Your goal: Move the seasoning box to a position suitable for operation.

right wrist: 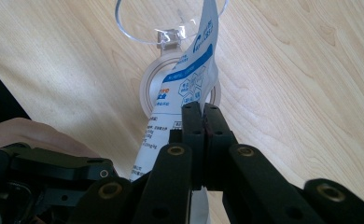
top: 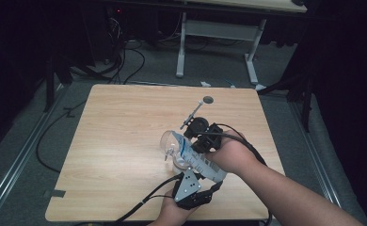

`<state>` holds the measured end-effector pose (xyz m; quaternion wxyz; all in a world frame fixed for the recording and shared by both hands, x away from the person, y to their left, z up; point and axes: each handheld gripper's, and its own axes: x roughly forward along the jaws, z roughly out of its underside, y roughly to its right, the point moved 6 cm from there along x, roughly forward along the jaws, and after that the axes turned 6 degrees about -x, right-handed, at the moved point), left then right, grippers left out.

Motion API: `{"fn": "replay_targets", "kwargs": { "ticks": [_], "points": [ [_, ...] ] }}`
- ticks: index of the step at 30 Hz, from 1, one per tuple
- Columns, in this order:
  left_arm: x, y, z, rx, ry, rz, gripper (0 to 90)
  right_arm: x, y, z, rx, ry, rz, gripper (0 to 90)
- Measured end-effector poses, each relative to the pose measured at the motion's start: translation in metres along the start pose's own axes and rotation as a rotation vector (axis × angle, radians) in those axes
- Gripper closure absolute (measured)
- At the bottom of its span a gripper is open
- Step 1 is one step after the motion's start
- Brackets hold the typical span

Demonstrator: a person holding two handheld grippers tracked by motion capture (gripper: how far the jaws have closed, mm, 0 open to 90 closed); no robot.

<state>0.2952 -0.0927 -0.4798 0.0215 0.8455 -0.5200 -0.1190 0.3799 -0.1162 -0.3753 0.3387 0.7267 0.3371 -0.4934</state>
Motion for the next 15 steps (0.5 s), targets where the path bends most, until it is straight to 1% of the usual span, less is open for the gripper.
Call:
{"fn": "replay_targets", "kwargs": {
  "ticks": [7,15],
  "points": [
    [0.0,-0.0001,-0.001,0.0,0.002,0.0,55.5,-0.0002,-0.0004,-0.0005,0.002,-0.001,0.004,89.7],
    [0.0002,0.0003,-0.0022,-0.002,0.006,0.001,55.5,-0.001,-0.0003,-0.0008,-0.006,-0.005,0.008,89.7]
  ]
}}
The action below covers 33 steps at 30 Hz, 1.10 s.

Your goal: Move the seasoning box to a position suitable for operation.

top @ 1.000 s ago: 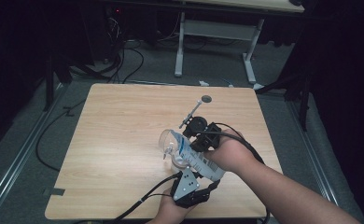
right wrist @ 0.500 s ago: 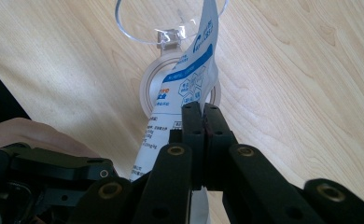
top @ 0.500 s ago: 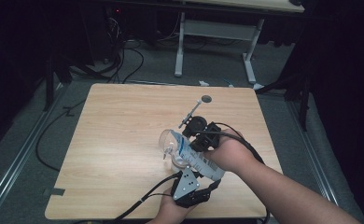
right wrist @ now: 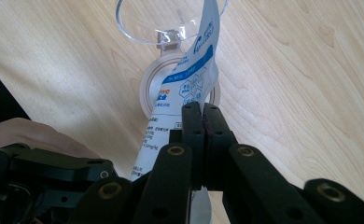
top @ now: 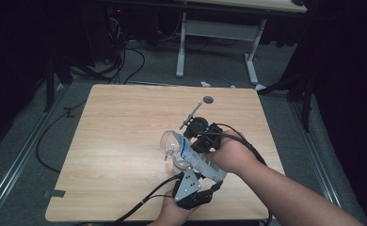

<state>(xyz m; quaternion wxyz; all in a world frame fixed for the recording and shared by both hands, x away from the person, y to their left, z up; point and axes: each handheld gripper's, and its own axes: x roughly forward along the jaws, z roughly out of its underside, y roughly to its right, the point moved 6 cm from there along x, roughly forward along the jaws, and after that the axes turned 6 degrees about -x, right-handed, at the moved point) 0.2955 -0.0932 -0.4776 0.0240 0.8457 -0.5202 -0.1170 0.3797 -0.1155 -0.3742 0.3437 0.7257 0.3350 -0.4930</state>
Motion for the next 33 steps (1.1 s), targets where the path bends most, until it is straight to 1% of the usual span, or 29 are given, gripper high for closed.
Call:
{"fn": "replay_targets", "kwargs": {
  "ticks": [8,9,14,33],
  "points": [
    [0.0001,0.0,-0.0009,-0.001,0.005,0.0,55.6,-0.0004,-0.0005,-0.0008,-0.003,-0.001,0.001,89.7],
    [0.0,0.0,-0.001,0.0,0.005,0.001,55.6,-0.0005,-0.0009,-0.001,0.003,-0.001,0.001,89.7],
    [-0.0001,0.0004,-0.0013,-0.003,0.007,0.001,55.6,-0.0011,-0.0004,-0.0018,-0.01,-0.004,0.003,89.7],
    [-0.0011,0.0013,-0.0022,0.003,0.014,0.002,55.7,-0.0026,-0.0012,-0.0018,-0.013,-0.001,0.007,89.7]
  ]
}}
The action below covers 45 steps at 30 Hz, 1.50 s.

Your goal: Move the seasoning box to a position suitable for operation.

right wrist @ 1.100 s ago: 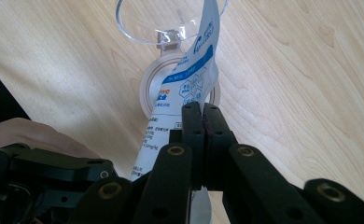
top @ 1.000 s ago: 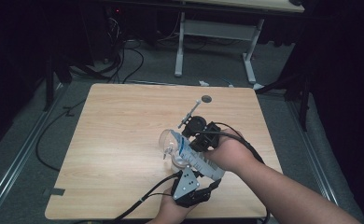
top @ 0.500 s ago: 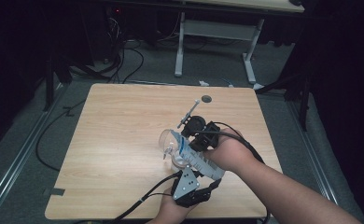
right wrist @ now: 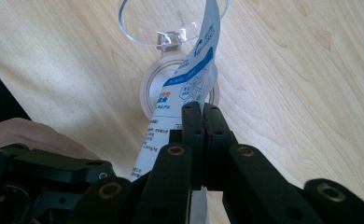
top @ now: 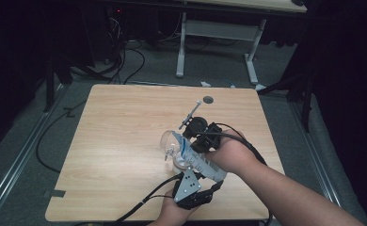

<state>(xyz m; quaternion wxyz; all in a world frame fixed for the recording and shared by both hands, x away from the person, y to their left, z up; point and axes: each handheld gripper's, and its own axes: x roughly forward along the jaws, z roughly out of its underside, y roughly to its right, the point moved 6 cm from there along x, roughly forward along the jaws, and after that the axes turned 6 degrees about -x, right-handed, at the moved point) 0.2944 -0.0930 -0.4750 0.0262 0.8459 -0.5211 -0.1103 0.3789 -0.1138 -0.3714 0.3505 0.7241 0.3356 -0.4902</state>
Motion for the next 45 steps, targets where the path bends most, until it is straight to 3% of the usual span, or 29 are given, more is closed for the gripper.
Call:
{"fn": "replay_targets", "kwargs": {
  "ticks": [45],
  "points": [
    [-0.0012,-0.0008,0.0078,0.02,-0.016,-0.005,55.9,0.0049,-0.0029,0.0015,-0.008,0.004,-0.004,89.7]
  ]
}}
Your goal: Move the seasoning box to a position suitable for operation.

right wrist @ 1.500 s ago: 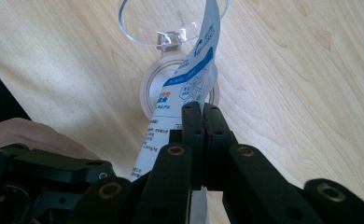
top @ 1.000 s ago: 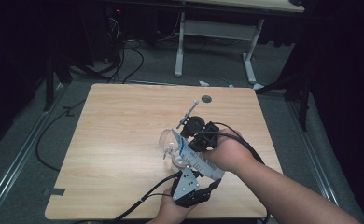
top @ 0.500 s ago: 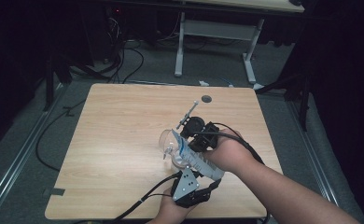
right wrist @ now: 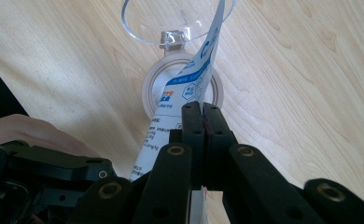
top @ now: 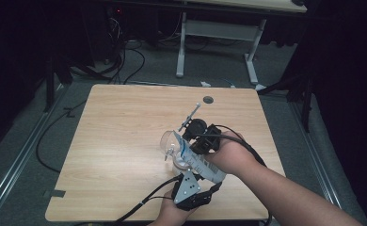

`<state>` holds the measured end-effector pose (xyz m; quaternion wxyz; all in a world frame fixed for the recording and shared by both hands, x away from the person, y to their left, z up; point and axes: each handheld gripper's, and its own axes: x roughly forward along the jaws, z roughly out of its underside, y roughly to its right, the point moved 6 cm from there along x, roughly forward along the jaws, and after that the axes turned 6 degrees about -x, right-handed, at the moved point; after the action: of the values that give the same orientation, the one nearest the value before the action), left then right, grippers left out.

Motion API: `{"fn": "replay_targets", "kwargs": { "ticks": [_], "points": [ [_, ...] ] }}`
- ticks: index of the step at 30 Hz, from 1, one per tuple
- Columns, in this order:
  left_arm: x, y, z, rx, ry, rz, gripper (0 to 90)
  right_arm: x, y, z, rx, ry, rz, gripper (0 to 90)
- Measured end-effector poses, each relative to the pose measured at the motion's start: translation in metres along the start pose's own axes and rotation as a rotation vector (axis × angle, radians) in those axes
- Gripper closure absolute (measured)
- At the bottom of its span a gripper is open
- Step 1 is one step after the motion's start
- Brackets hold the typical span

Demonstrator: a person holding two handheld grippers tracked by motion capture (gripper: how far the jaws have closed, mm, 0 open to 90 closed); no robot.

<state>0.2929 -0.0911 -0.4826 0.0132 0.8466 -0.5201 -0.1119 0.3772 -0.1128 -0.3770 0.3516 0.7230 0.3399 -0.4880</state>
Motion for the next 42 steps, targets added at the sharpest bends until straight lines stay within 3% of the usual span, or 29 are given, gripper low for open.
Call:
{"fn": "replay_targets", "kwargs": {
  "ticks": [22,42],
  "points": [
    [0.001,0.002,0.015,0.023,-0.029,0.003,55.8,0.004,-0.003,0.01,0.006,0.0,-0.022,89.7],
    [0.004,-0.004,0.034,0.045,-0.072,-0.017,55.5,0.003,-0.004,0.019,0.026,-0.014,-0.03,89.6]
  ]
}}
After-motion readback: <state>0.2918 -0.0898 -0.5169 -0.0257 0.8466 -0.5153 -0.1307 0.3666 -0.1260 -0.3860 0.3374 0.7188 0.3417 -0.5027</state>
